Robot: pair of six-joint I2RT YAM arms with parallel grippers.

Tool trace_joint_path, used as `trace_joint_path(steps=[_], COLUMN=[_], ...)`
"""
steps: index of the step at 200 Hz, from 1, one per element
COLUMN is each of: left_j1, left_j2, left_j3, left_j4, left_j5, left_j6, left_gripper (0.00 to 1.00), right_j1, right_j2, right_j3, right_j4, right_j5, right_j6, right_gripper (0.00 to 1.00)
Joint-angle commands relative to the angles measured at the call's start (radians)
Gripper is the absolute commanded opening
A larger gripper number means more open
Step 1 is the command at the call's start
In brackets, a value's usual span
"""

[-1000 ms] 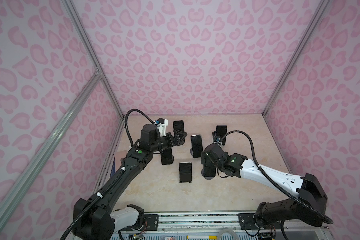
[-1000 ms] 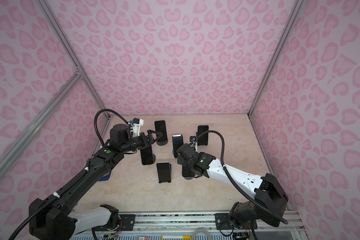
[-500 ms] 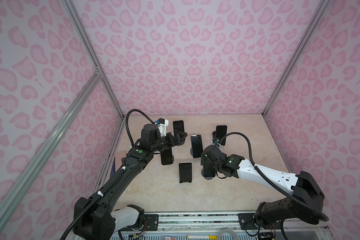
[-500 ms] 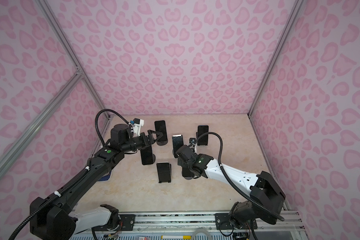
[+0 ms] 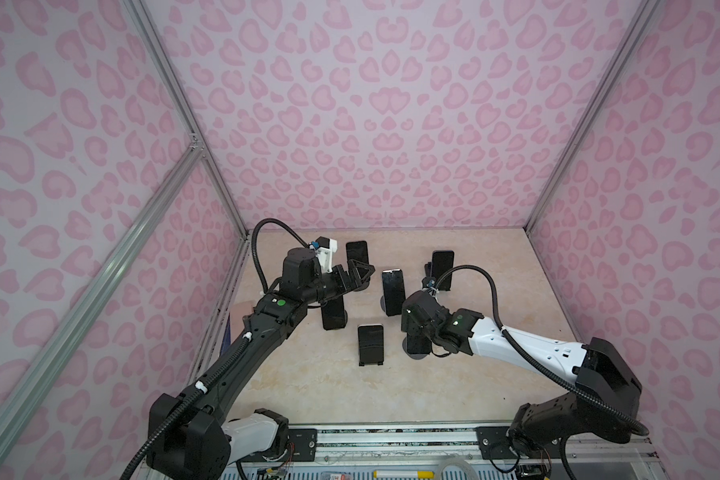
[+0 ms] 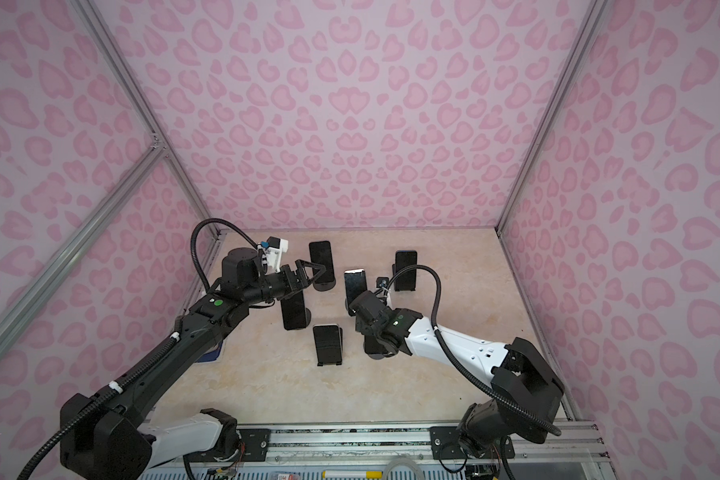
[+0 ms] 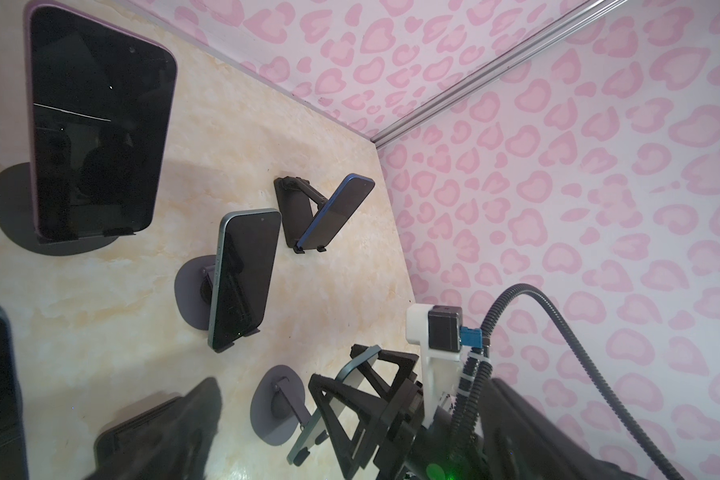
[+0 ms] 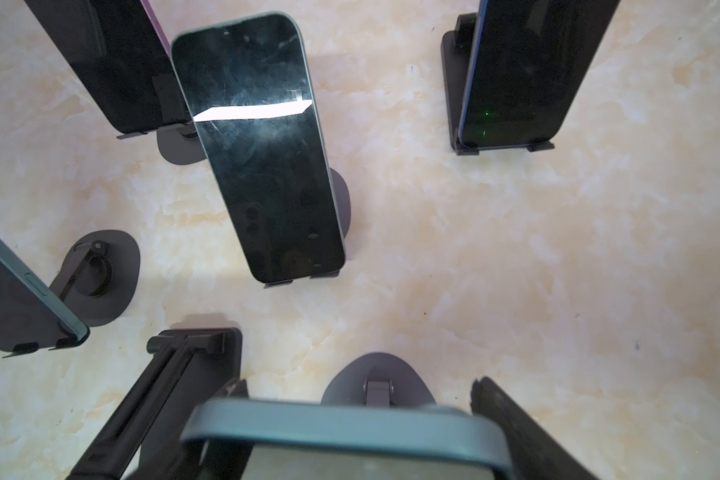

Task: Remove the phone from the phone stand
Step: 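Close the right gripper on the top edge of the phone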

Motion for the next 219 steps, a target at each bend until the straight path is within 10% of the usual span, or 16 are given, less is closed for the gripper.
trace_joint_path(steps=[1,219], left_j1=[0.000,0.000], left_j2=[0.003,0.013], left_j3=[0.004,0.005], left_j4=[0.029,0.035], left_j5=[0.012,0.024], left_j6=[-0.001,0.001], left_gripper=[1.00,1.00], right_j1=[0.000,0.006], right_j2=[0.007,-0.102], right_j3=[-0.002,-0.034], right_j4=[-0.004,0.026], right_j5=[0.030,-0.017], right_j6=[-0.003,-0.058], right_gripper=[0.84,0.69])
